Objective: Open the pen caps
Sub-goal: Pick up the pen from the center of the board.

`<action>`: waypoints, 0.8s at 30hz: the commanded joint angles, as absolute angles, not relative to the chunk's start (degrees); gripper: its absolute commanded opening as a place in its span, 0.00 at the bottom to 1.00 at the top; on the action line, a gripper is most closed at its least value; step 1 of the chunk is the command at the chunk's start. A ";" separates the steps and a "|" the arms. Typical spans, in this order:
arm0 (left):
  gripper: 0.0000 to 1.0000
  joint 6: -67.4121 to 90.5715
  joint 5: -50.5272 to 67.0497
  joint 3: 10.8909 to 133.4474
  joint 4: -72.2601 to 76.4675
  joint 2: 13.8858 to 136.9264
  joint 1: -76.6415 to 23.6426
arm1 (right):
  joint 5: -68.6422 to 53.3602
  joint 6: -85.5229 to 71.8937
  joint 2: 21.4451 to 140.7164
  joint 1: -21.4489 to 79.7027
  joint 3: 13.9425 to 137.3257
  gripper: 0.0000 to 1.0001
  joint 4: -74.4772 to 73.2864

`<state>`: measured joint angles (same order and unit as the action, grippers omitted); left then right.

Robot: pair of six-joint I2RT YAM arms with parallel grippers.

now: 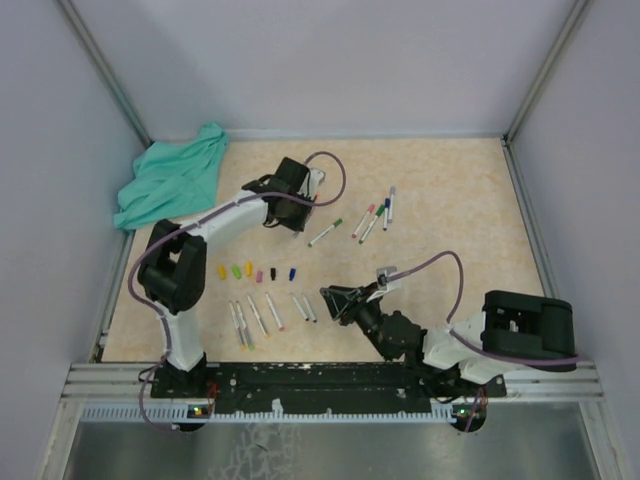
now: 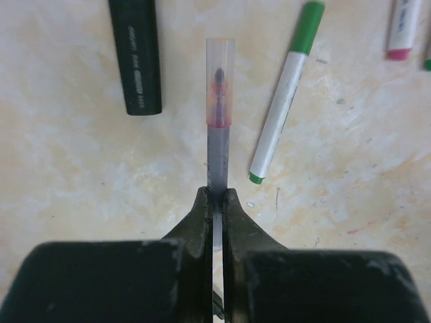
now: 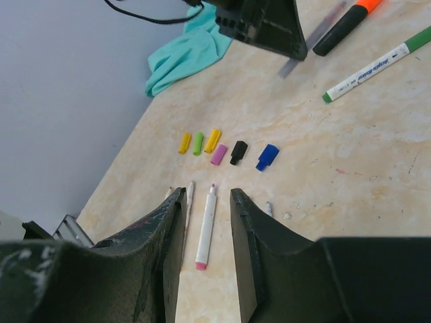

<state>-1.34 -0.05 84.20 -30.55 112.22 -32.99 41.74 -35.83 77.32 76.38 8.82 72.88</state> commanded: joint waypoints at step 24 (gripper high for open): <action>0.00 24.20 21.64 27.00 7.44 45.08 -33.06 | 36.71 -30.52 86.15 77.00 9.07 0.53 98.88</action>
<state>18.52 16.29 32.77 -0.08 51.03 -33.01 34.87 -29.30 86.50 76.88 8.71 89.52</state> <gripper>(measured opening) 0.019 0.498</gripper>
